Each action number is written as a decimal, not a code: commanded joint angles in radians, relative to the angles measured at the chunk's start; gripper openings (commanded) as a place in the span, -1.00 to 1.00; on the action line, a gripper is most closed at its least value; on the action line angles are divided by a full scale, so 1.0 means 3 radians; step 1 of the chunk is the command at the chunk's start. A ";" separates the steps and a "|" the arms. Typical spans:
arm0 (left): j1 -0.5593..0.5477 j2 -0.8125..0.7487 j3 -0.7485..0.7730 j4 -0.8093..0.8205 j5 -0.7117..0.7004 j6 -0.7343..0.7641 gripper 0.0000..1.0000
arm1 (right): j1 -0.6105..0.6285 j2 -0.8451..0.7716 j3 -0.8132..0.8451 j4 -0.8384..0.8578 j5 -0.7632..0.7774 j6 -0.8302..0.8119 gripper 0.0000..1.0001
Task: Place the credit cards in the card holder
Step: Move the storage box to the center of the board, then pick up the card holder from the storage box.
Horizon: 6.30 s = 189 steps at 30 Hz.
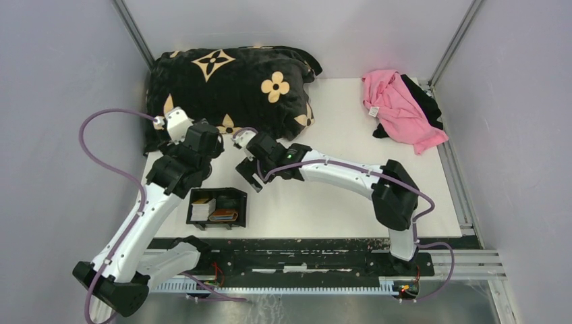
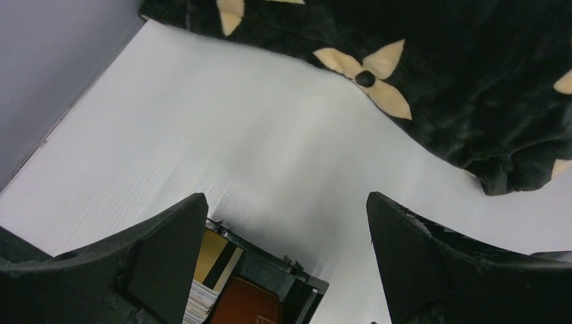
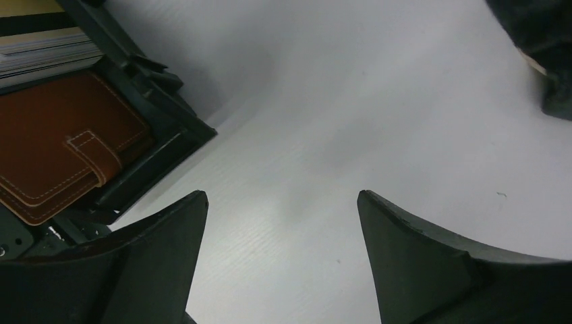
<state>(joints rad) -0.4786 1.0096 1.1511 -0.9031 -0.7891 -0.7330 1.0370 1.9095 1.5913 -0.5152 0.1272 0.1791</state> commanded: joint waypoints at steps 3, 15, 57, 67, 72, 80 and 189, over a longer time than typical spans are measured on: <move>0.0084 -0.0274 0.0088 -0.0289 -0.0380 -0.0519 0.89 | 0.0151 0.0299 0.0442 0.0214 -0.0428 -0.0343 0.76; 0.0120 -0.0642 0.0031 -0.0661 -0.0592 -0.1124 0.87 | 0.0214 0.0662 0.0756 0.0254 -0.0807 -0.0599 0.70; 0.0121 -0.0821 -0.0015 -0.0819 -0.0834 -0.1420 0.84 | -0.0040 0.1167 0.0899 0.0698 -0.1131 -0.0577 -0.38; 0.0120 -0.0735 -0.0328 -0.0495 -0.0737 -0.1177 0.84 | -0.0280 0.0952 0.0616 0.0738 -0.1063 -0.0561 -0.44; 0.0118 -0.0668 -0.0492 -0.0319 -0.0715 -0.1039 0.84 | -0.0437 0.0875 0.0518 0.0746 -0.0983 -0.0546 -0.44; 0.0116 -0.0622 -0.0696 -0.0005 -0.0652 -0.0759 0.84 | -0.0640 0.0795 0.0434 0.0728 -0.0826 -0.0536 -0.43; 0.0478 -0.0400 -0.0939 0.0683 0.0024 -0.0305 0.92 | -0.0292 0.0812 0.0725 0.0316 -0.0669 -0.1302 0.24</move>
<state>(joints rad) -0.3294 0.8883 0.8440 -0.7437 -0.7326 -0.8646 0.9573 2.1410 1.7729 -0.4698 -0.1219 -0.1890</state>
